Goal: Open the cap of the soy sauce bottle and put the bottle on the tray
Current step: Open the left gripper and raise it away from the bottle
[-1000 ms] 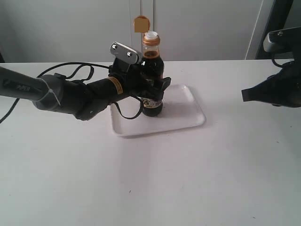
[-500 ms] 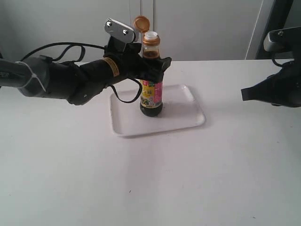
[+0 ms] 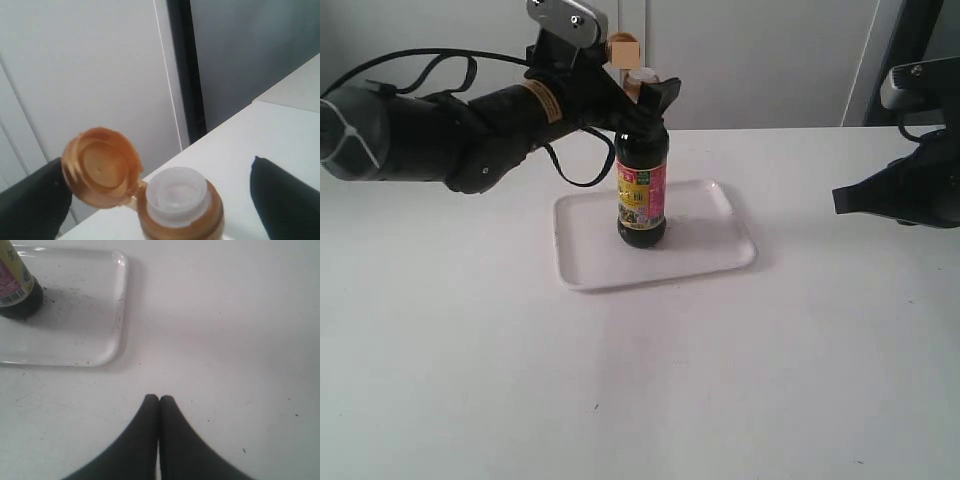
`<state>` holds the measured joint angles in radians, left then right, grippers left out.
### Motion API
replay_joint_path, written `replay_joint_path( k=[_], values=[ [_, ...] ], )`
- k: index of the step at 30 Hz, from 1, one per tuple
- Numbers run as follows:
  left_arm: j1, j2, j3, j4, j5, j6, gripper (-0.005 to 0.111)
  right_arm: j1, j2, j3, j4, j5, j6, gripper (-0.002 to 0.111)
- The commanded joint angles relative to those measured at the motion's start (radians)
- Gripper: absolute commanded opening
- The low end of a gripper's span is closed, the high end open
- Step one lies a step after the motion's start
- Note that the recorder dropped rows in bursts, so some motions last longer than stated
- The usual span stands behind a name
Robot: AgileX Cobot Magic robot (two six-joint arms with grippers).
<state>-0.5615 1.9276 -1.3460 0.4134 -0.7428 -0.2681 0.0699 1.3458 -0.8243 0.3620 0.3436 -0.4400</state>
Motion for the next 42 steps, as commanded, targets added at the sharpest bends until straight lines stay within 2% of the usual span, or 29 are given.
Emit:
replay_joint_path(
  k=[1,7,13,21,28,32,33,37,42],
  values=[
    [-0.002,-0.03,-0.004,-0.032,0.005,0.075,0.096,0.0,-0.008,0.008,0.005,-0.002,0.001,0.0],
    [-0.002,-0.067,-0.004,-0.032,0.005,0.09,0.096,0.0,-0.008,0.008,0.005,-0.002,-0.008,0.0],
    [-0.002,-0.128,-0.004,0.0,0.149,0.055,0.093,0.0,-0.008,0.008,0.005,-0.006,-0.029,0.0],
    [-0.021,-0.223,-0.004,0.024,0.491,0.051,0.063,0.0,-0.008,0.006,0.004,-0.01,-0.035,0.0],
    [-0.04,-0.328,-0.004,0.022,0.643,0.029,0.042,0.0,-0.008,0.006,0.004,0.0,-0.053,0.0],
    [-0.04,-0.382,-0.004,0.022,0.95,0.034,0.002,0.0,-0.008,-0.074,0.001,0.148,-0.057,0.0],
    [-0.04,-0.39,-0.004,0.024,1.035,0.058,0.0,0.0,-0.008,-0.103,0.001,0.191,-0.057,0.0],
    [-0.04,-0.419,-0.004,0.023,1.211,0.064,0.0,0.002,-0.008,-0.14,-0.044,0.252,-0.049,0.0],
    [-0.013,-0.462,-0.004,0.045,1.394,0.062,0.0,0.045,-0.008,-0.19,-0.296,0.368,0.161,0.0]
  ],
)
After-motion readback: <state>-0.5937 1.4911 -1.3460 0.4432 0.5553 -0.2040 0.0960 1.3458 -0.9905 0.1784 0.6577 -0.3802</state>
